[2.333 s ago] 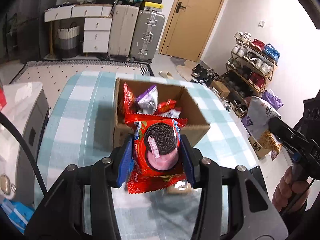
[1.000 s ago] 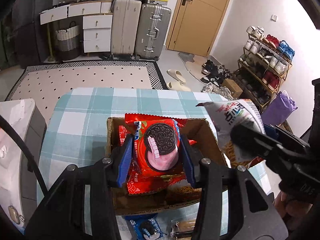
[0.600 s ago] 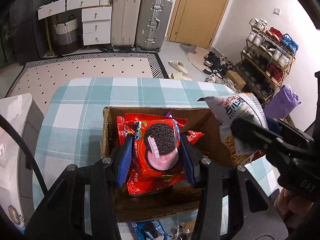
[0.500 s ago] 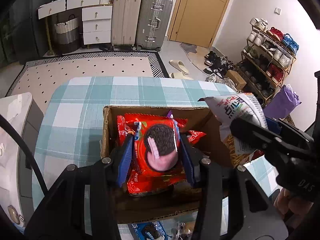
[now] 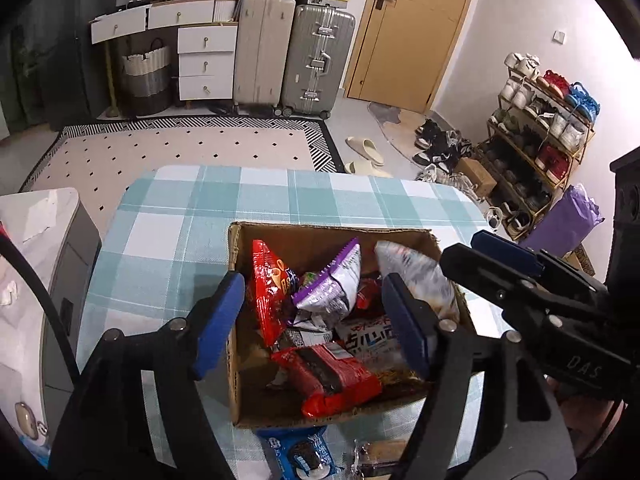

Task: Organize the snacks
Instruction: 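Open both grippers to drop both packs into the box, then withdraw both grippers from the box toward the blue Oreo pack and cracker pack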

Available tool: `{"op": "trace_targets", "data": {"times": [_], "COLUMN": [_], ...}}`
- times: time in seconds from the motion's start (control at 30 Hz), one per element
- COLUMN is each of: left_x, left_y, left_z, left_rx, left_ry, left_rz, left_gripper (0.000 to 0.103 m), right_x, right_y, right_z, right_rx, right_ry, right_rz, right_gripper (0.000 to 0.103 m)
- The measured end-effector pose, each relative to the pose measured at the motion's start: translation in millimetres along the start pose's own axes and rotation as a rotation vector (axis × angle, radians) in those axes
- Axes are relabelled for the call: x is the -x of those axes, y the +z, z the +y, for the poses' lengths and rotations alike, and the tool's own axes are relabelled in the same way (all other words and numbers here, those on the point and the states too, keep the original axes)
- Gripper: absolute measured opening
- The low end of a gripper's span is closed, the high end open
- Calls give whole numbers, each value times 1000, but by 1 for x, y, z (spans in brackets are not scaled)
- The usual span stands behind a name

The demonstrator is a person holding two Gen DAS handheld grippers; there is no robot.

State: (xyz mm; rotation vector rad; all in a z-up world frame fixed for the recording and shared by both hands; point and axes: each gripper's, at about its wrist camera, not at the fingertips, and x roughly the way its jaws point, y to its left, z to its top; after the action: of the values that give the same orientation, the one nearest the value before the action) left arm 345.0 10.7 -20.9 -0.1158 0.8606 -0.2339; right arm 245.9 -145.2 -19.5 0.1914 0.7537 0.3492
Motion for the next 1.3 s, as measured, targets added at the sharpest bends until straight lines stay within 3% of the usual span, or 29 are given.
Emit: {"op": "trace_targets", "data": {"times": [0.27,0.43,0.53,0.8,1.13,1.3], "left_x": [31,51,63,87,101,87], "left_y": [-14,-30,-42,-88,-150,-188], "left_z": [-11,-17,-19,-24,-14,-6], "left_rx": [-55,-80,-92,-114,-24,-20], "left_ry": [49,70,87,91,96,92], "left_rz": [-48,-72,-87,-92,-99,-26], "left_gripper": [80,80,80,81,83,83], "right_x": [25,51,69,109,107,94], "right_y": [-10,-28,-42,-95,-160,-190], "right_z": [3,4,5,3,1,-3], "right_rx": [-1,0,-5,-29,-54,-70], "right_ry": [18,25,29,60,46,34], "right_rz": [-31,-75,-122,-216,-153,-83], "right_gripper": [74,77,85,86,91,94]}}
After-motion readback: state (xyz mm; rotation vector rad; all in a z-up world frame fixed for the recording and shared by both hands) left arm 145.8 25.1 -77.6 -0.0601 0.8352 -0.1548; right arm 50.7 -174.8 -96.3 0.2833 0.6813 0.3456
